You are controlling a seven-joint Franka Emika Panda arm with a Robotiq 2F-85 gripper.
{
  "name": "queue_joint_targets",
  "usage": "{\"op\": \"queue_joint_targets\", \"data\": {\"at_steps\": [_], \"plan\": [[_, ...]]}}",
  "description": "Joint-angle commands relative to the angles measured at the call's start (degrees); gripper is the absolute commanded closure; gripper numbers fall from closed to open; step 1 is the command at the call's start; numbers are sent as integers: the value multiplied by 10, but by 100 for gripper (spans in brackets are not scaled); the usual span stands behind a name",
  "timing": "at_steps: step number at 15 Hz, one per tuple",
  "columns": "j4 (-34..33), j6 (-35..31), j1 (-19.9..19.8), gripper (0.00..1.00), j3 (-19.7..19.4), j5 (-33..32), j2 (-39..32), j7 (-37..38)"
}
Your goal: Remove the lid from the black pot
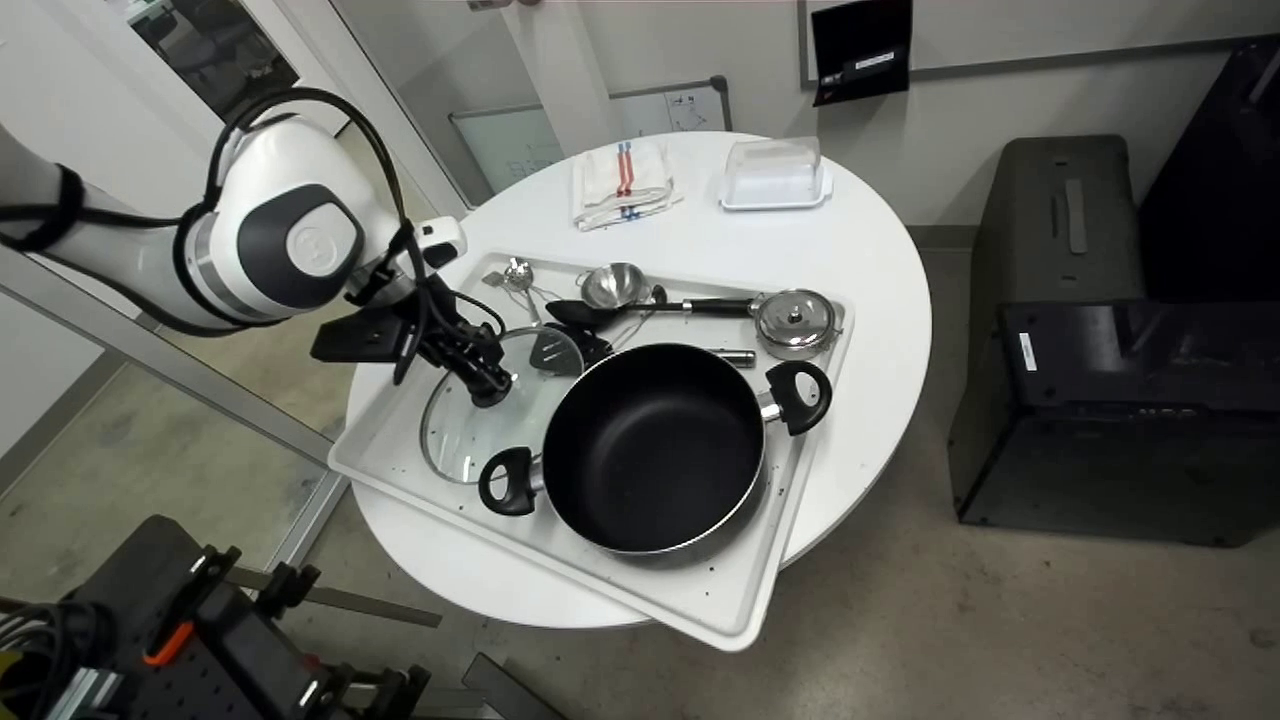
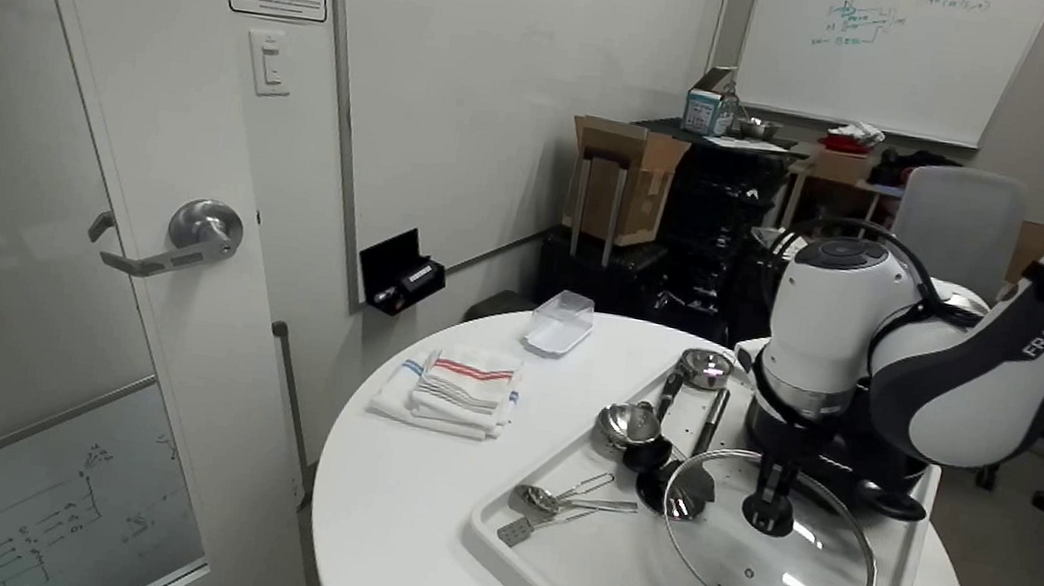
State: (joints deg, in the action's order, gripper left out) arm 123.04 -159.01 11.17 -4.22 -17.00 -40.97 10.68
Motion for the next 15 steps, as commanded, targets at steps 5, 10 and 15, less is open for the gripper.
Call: {"op": "queue_joint_targets", "data": {"at_steps": [5,10,15], "plan": [[-1,-11,7,75,6,12,-11,-38],[-12,-5,25,75,2,10,-25,-34],[-35,9,36,25,-3,9,-40,-33]]}}
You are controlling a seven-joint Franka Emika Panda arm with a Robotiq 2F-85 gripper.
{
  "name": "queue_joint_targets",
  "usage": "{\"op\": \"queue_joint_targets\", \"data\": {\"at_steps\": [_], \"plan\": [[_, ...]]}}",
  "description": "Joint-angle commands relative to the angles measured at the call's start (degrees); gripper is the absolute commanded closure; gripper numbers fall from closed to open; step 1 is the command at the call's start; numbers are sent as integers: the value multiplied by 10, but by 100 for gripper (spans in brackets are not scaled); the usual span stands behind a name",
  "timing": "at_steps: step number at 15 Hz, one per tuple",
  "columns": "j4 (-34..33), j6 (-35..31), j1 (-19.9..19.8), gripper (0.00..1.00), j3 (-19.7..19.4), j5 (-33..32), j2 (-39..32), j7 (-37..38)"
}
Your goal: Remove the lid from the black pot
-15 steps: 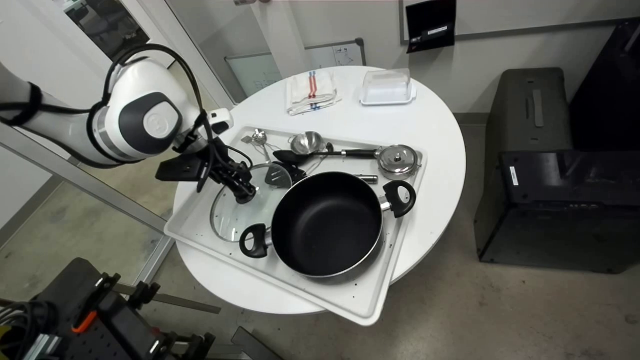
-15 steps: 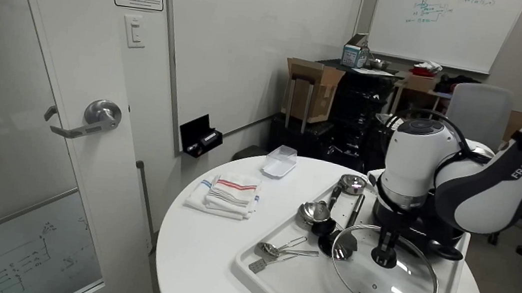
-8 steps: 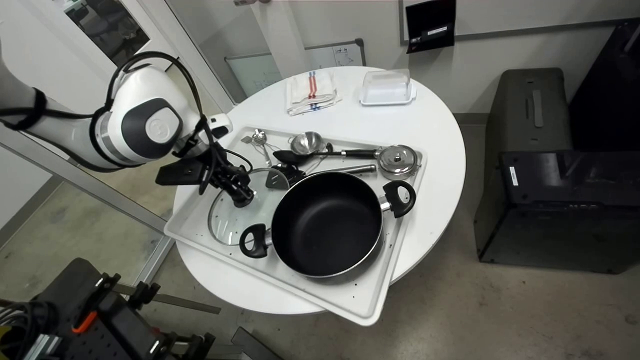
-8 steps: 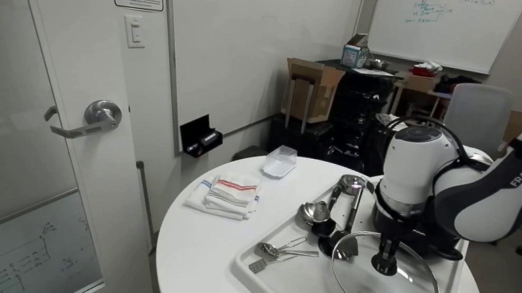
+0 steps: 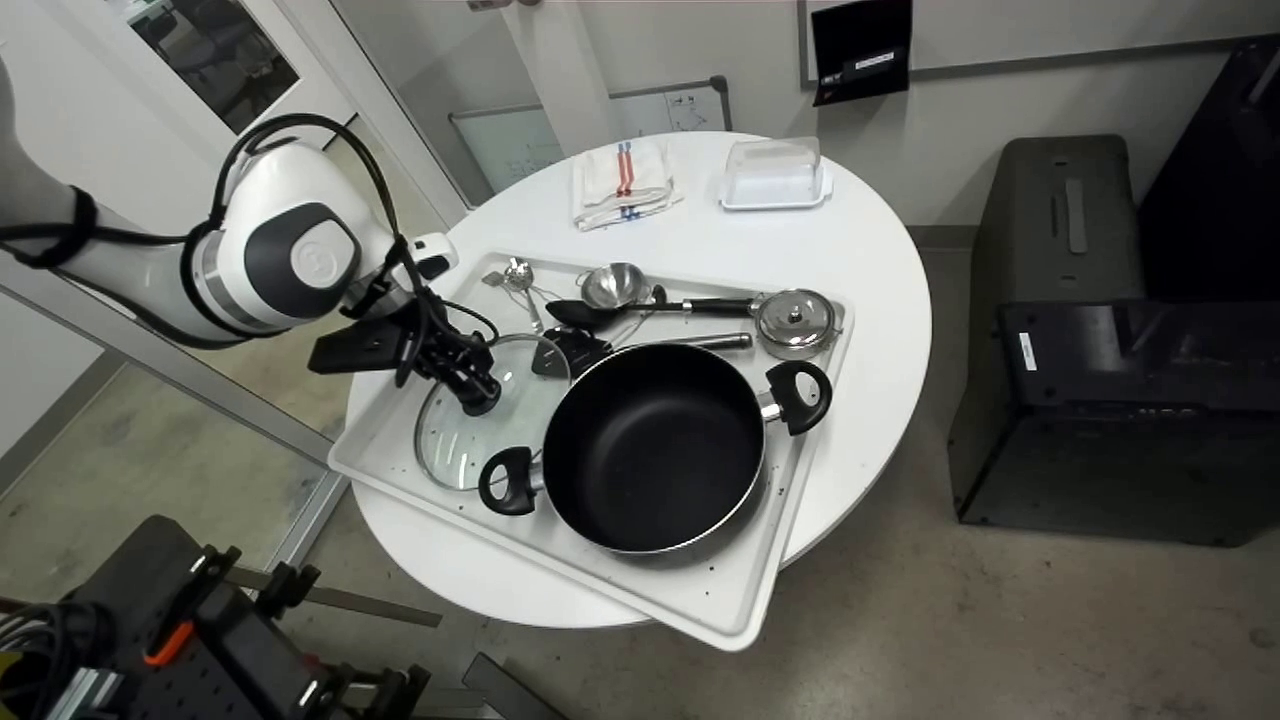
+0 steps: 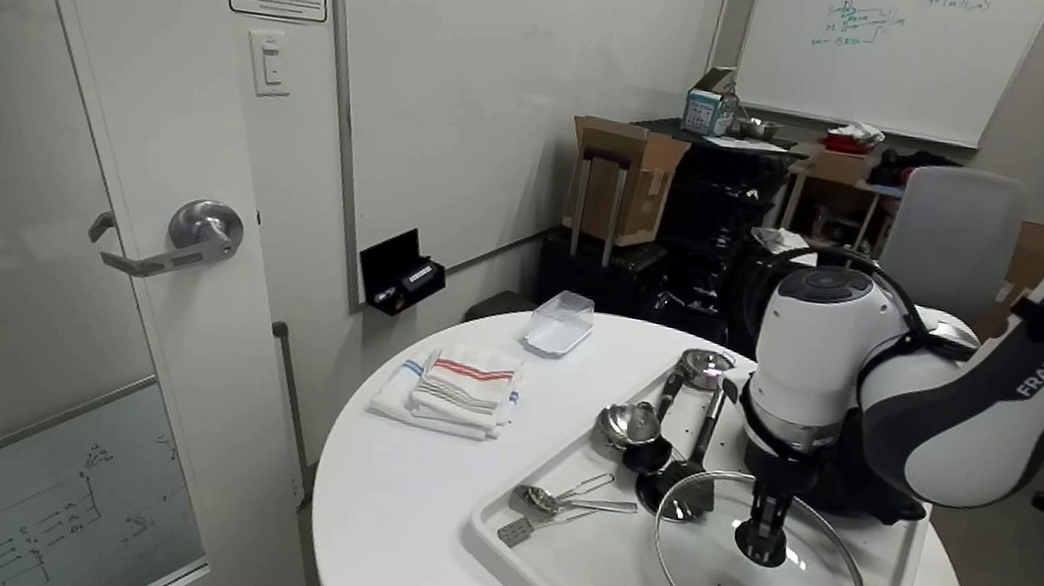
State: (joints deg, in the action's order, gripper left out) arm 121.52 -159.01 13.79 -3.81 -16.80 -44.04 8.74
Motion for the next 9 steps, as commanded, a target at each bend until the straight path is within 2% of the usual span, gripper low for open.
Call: {"op": "queue_joint_targets", "data": {"at_steps": [1,4,9], "plan": [[-22,9,11,23,-8,6,-10,-13],[-26,11,12,3,-10,5,-8,-14],[-19,10,12,0,-12,5,5,-13]]}}
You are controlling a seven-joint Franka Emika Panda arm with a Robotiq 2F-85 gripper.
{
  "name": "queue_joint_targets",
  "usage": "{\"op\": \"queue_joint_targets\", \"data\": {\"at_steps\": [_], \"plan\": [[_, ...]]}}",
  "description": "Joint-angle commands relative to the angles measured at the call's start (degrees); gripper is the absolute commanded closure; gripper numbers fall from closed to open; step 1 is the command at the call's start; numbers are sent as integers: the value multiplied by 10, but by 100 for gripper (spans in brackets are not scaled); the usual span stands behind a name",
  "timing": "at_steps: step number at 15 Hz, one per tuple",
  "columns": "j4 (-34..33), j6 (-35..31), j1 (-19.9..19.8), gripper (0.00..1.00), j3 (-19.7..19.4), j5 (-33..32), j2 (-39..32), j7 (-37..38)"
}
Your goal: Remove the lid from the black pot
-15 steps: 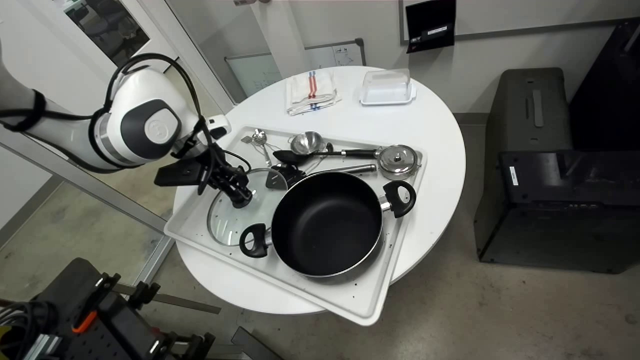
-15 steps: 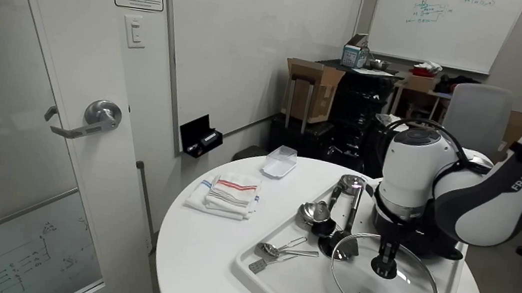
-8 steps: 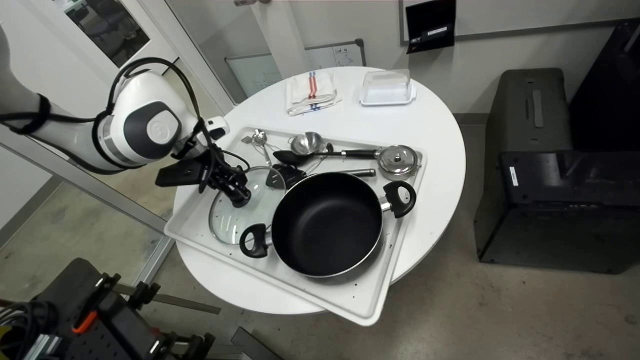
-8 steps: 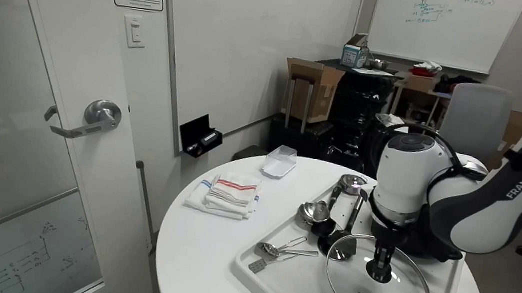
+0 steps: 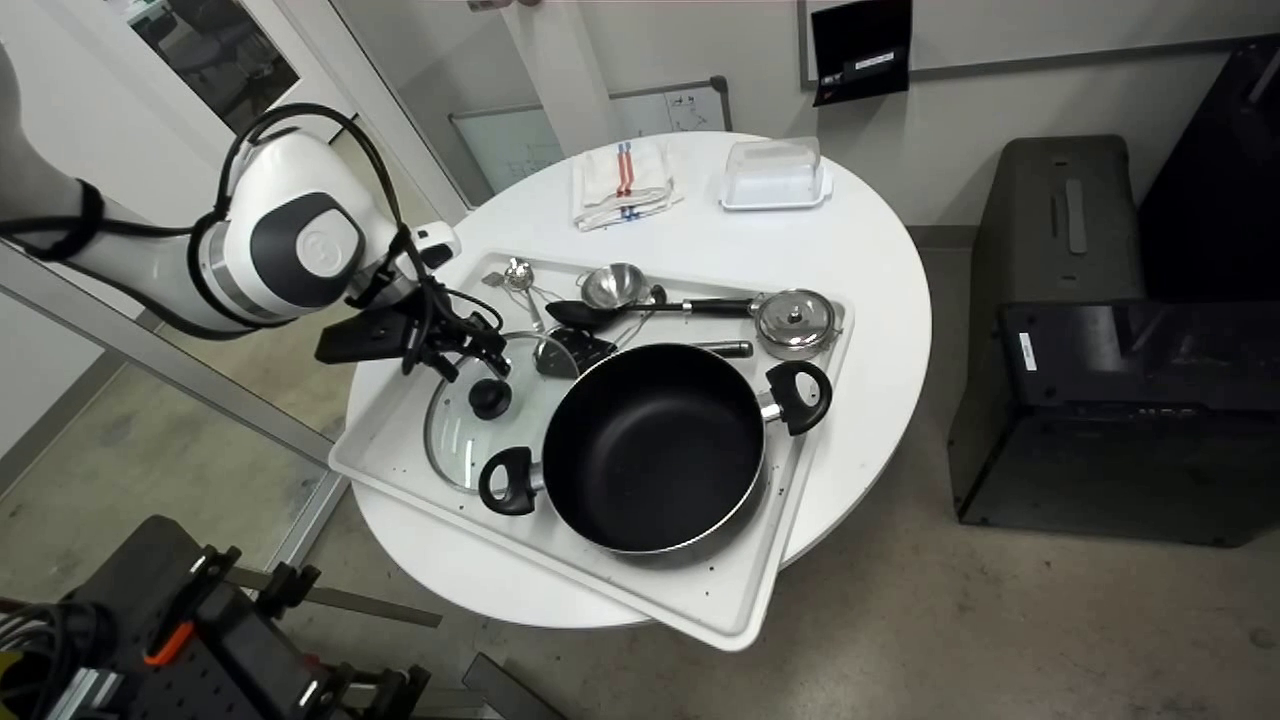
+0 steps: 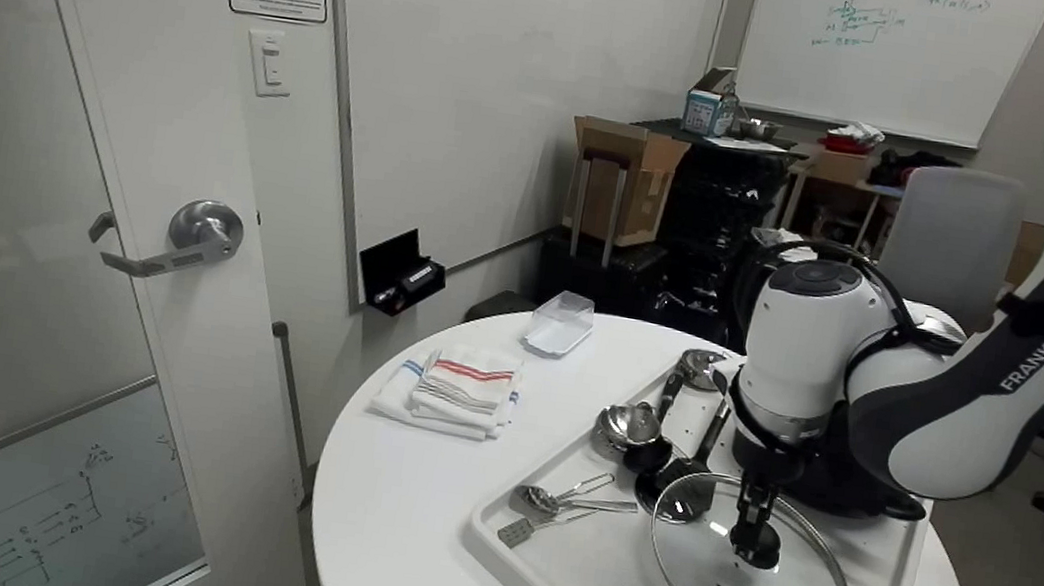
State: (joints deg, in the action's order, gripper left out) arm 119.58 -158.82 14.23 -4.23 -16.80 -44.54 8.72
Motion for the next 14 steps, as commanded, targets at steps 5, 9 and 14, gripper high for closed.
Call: {"op": "queue_joint_targets", "data": {"at_steps": [5,9,14], "plan": [[-1,0,6,0,-6,10,1,-7],[-1,0,6,0,-6,10,0,-7],[-1,0,6,0,-6,10,0,-7]]}}
